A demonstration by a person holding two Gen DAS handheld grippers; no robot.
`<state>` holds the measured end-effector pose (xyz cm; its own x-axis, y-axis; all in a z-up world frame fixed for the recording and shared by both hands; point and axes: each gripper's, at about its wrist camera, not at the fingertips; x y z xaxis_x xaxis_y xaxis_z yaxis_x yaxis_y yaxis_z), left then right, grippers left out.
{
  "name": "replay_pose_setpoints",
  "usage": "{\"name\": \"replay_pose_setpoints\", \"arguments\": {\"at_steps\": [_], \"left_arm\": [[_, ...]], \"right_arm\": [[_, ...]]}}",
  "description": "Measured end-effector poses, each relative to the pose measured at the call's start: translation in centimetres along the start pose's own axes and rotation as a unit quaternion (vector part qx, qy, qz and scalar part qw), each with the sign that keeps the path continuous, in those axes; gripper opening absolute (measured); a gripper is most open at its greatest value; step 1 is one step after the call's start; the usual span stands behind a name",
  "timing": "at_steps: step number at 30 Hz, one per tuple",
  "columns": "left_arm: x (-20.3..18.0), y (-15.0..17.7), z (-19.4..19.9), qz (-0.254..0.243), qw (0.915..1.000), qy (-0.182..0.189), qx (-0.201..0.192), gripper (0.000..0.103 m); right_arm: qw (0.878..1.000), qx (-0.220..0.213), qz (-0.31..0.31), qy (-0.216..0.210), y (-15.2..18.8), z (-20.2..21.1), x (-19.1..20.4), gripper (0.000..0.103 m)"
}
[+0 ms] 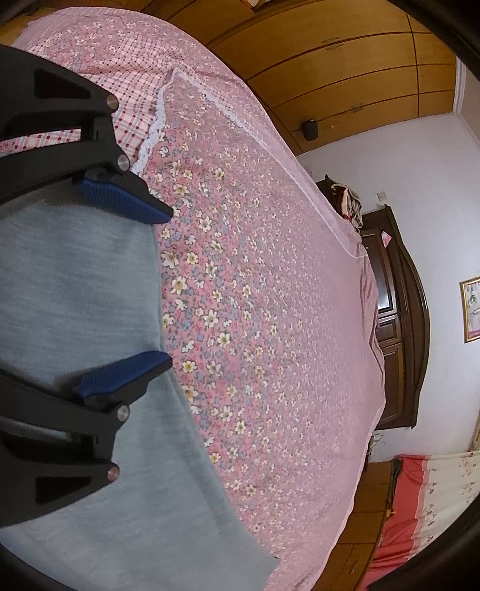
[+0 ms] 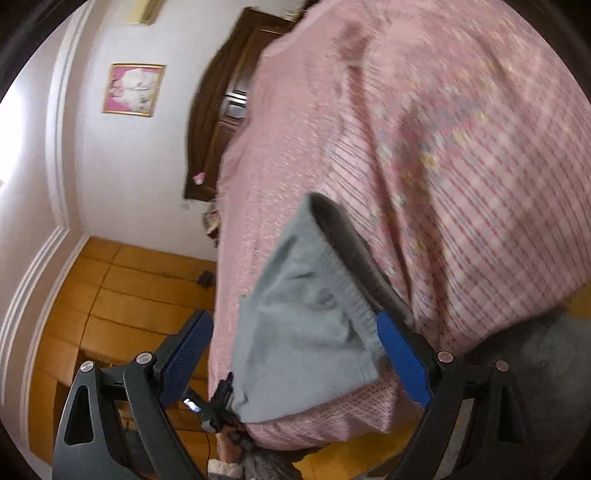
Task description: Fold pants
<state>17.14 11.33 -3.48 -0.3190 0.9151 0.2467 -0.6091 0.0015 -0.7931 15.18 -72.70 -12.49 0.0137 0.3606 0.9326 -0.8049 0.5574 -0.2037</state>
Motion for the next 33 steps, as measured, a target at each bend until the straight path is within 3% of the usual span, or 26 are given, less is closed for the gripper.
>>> {"name": "replay_pose_setpoints", "arguments": {"at_steps": [4,9,16,24,30,33], "left_arm": [[0.3,0.0,-0.2,0.003,1.0000,0.002,0.003,0.076],[0.6,-0.1,-0.3,0.004,1.0000,0.002,0.002,0.077],[0.5,-0.2,-0.4,0.005,1.0000,0.001,0.004,0.078],[0.7,-0.1,-0.5,0.008,1.0000,0.004,0.004,0.078],[0.8,-0.2,-0.5,0.010,0.9999,0.006,0.006,0.079],[0.9,-0.3,-0.4,0.010,0.9999,0.008,0.006,0.079]], "right_arm": [[1.000,-0.006,-0.008,0.012,1.3,0.7,-0.9,0.092],[1.000,0.002,-0.020,-0.002,3.3,0.1,-2.2,0.092],[1.000,0.014,-0.022,-0.001,1.6,-3.9,-3.4,0.092],[0.999,0.000,0.053,0.003,1.8,-2.2,-0.5,0.093],[0.997,0.013,0.075,0.014,2.0,-2.2,0.2,0.093],[0.992,0.024,0.114,0.050,2.7,-2.8,2.2,0.093]]}}
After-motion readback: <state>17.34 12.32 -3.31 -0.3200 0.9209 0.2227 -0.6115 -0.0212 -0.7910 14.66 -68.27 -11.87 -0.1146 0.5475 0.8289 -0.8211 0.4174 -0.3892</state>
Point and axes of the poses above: each gripper's, at about its wrist camera, not at the fingertips, and z roughly against the way its jaws point, x to its left, y to its underside, and after that the axes turned 5 degrees about -y, right-handed
